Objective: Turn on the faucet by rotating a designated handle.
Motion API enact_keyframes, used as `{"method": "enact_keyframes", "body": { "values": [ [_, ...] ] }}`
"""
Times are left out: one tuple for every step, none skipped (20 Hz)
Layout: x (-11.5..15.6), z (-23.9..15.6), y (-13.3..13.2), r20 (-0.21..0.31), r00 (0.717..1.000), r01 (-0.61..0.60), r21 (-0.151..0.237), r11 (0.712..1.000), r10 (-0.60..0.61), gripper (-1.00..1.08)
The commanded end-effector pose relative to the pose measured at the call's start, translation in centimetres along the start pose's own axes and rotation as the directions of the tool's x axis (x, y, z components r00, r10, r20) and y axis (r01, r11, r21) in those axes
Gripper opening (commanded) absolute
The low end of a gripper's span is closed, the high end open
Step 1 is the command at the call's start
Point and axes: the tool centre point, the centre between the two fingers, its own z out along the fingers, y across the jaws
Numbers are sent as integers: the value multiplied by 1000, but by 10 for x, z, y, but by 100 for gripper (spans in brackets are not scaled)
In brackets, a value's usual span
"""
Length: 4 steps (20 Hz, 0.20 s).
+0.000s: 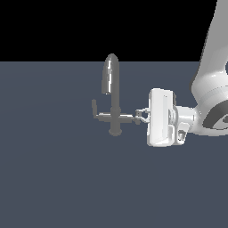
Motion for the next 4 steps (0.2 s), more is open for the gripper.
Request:
{"method": "enact_keyframes", "body": {
  "values": [
    [11, -2, 34, -8, 999, -37, 2, 999, 37, -100],
    [13, -2, 41, -7, 999, -40, 2, 999, 40, -100],
    [14, -3, 47, -6, 999, -42, 2, 999, 42, -100],
    [14, -3, 47, -6, 999, -42, 2, 999, 42, -100]
  ]
}}
